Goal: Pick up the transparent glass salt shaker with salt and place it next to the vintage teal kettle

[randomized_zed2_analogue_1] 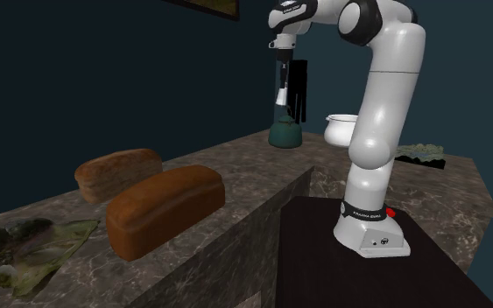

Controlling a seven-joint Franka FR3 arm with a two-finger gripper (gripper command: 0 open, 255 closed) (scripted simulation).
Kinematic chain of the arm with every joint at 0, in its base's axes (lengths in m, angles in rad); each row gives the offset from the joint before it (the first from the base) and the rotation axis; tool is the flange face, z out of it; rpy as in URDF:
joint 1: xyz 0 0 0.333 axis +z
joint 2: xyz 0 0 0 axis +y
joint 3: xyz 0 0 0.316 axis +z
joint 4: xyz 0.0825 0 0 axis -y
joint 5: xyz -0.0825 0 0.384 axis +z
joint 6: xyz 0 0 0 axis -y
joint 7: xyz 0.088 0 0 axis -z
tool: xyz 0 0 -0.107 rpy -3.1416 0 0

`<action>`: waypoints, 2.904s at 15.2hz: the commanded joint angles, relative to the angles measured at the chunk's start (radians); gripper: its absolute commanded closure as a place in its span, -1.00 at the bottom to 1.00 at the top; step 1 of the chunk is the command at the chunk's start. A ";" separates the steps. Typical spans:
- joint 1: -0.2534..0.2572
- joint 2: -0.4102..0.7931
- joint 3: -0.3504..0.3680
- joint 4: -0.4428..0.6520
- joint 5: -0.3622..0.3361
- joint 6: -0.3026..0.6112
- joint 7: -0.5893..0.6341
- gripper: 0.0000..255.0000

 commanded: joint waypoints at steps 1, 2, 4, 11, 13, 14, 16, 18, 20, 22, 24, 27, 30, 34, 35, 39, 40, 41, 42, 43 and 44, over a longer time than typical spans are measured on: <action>0.001 -0.009 0.002 -0.040 -0.005 0.032 0.005 1.00; 0.002 -0.012 0.003 -0.057 -0.007 0.046 0.007 1.00; 0.002 -0.019 0.003 -0.090 -0.011 0.074 0.010 1.00; 0.002 -0.031 0.004 -0.196 -0.018 0.170 0.018 1.00; 0.001 -0.032 0.004 -0.224 -0.019 0.197 0.019 1.00; 0.001 -0.032 0.003 -0.238 -0.020 0.210 0.020 1.00; 0.000 -0.031 0.003 -0.264 -0.020 0.237 0.020 1.00; 0.000 -0.030 0.002 -0.290 -0.020 0.264 0.021 1.00; -0.001 -0.027 0.001 -0.314 -0.019 0.291 0.021 1.00; -0.001 -0.023 0.000 -0.337 -0.018 0.317 0.020 1.00; -0.002 -0.019 -0.002 -0.360 -0.016 0.344 0.019 1.00; -0.003 -0.010 -0.004 -0.392 -0.012 0.384 0.017 1.00; -0.004 0.001 -0.006 -0.422 -0.006 0.423 0.013 1.00; -0.005 0.019 -0.008 -0.460 0.004 0.476 0.007 1.00; -0.006 0.024 -0.009 -0.468 0.007 0.489 0.005 1.00; -0.007 0.047 -0.011 -0.501 0.021 0.542 -0.004 1.00; -0.008 0.053 -0.012 -0.509 0.025 0.555 -0.006 1.00; -0.008 0.060 -0.012 -0.516 0.029 0.568 -0.009 1.00; -0.009 0.067 -0.012 -0.524 0.033 0.581 -0.012 1.00; -0.009 0.074 -0.012 -0.531 0.038 0.594 -0.015 1.00; -0.010 0.081 -0.012 -0.537 0.043 0.607 -0.019 1.00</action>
